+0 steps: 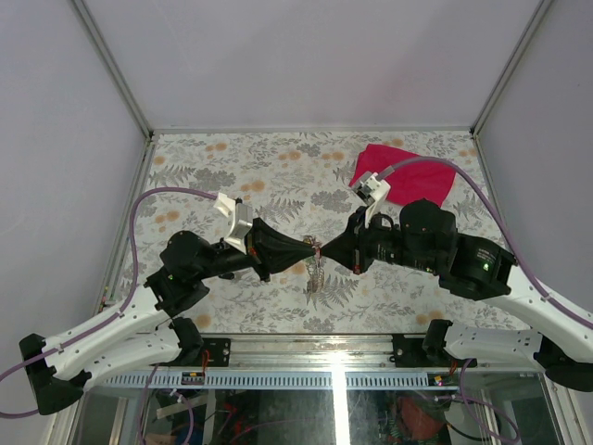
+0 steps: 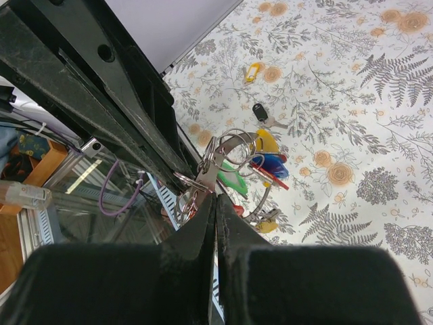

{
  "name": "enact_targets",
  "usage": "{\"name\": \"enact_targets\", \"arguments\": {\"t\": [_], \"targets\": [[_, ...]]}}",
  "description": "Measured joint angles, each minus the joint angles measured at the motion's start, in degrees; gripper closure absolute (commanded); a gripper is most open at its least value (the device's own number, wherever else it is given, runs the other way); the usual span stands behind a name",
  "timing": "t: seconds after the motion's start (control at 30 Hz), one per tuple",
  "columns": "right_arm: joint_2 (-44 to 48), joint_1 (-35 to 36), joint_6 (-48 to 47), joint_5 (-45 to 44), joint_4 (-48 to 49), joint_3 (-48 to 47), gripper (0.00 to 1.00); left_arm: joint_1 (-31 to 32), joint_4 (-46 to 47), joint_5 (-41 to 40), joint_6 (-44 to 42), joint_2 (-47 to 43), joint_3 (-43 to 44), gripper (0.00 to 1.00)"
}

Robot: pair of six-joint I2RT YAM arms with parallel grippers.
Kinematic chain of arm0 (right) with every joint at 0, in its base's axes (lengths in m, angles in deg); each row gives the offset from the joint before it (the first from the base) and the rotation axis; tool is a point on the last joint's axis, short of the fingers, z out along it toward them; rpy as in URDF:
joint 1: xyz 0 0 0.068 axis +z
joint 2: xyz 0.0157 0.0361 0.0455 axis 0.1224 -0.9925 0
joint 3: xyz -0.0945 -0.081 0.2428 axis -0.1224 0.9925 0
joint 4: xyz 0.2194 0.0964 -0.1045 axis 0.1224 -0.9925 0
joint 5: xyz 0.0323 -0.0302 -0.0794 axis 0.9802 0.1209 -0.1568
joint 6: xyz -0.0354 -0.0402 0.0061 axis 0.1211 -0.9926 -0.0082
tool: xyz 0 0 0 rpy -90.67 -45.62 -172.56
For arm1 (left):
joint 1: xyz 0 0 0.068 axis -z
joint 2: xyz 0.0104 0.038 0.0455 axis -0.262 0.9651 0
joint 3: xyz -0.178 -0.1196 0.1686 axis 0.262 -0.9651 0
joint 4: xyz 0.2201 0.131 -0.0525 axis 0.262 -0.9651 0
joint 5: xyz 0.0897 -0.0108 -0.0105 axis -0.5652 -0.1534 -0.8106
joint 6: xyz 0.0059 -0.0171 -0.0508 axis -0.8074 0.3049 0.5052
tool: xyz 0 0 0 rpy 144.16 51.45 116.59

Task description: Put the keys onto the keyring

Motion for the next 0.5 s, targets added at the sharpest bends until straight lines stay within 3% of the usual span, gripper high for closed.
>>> {"name": "enact_targets", "arguments": {"t": [0.17,0.5], "targets": [[0.42,0.00,-0.37,0.33,1.40,1.22,0.82,0.00,-0.02,0.00,0.00,0.00,0.00,1.00],[11.43,0.00,-7.45,-3.56,9.86,10.19,0.68,0.00,0.09,0.17,0.00,0.02,0.02,1.00]]}}
